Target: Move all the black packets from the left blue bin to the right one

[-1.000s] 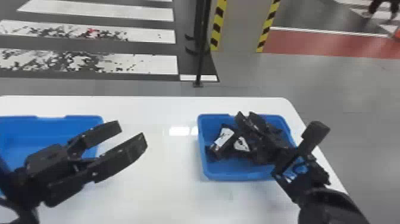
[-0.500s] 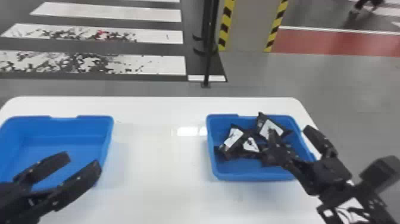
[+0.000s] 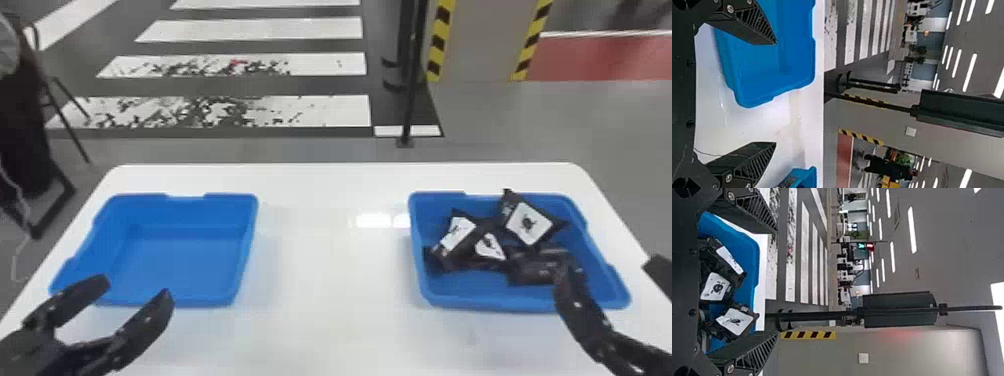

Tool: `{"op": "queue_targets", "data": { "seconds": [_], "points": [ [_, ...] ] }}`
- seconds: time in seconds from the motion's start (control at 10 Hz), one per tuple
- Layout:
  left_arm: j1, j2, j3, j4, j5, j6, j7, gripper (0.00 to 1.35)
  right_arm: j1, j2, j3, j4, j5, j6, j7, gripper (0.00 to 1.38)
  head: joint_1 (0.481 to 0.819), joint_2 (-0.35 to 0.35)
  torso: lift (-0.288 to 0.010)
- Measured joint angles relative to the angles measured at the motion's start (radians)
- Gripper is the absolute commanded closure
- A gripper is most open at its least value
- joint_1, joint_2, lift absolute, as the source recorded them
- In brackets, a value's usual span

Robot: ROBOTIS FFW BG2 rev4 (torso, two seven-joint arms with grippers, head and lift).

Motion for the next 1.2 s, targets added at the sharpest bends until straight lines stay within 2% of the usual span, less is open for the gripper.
{"op": "queue_targets", "data": {
  "seconds": [0.2, 0.4, 0.9, 1.2],
  "points": [
    [-0.013, -0.003, -0.012, 0.07, -0.04, -0.145, 0.011, 0.13, 0.042, 0.007, 0.005, -0.003, 0.003, 0.001, -0.001, 0.12, 0.695, 0.122, -0.154],
    [-0.022, -0.003, -0.04, 0.125, -0.044, -0.213, 0.017, 0.14, 0.068, 0.008, 0.026, -0.003, 0.002, 0.002, -0.012, 0.12, 0.695, 0.128, -0.154],
    [-0.013, -0.003, -0.097, 0.131, -0.026, -0.21, 0.056, 0.13, 0.068, 0.007, 0.046, -0.001, -0.009, 0.011, -0.017, 0.12, 0.695, 0.111, -0.154],
    [-0.02, -0.003, -0.116, 0.127, -0.021, -0.192, 0.057, 0.13, 0.067, -0.003, 0.07, -0.01, -0.015, 0.02, -0.018, 0.12, 0.695, 0.11, -0.154]
  ]
}}
